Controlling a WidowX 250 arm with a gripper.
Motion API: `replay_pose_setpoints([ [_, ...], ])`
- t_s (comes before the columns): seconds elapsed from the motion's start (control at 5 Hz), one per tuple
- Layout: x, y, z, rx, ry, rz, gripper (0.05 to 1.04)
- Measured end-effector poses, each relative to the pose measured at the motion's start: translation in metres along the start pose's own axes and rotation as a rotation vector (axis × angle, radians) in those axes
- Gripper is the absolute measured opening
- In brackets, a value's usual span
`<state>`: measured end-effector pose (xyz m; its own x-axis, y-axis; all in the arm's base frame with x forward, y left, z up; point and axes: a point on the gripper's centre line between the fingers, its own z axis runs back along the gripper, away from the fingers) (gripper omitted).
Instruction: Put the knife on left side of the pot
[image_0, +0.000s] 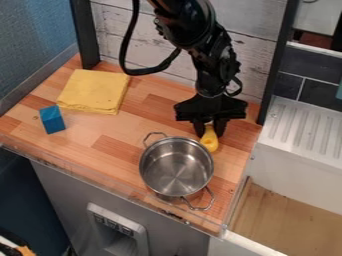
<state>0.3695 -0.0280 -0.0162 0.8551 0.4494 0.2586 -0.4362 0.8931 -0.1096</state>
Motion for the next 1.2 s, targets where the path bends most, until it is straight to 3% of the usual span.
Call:
replay_pose_setpoints([
  [0.2, 0.008, 0.005, 0.003, -0.024, -0.009, 0.047, 0.328],
  [0.6, 0.041, 0.017, 0.046, -0.123, -0.091, 0.172, 0.328],
  [1.2, 0.032, 0.097, 0.089, -0.014, -0.155, 0.175, 0.328],
])
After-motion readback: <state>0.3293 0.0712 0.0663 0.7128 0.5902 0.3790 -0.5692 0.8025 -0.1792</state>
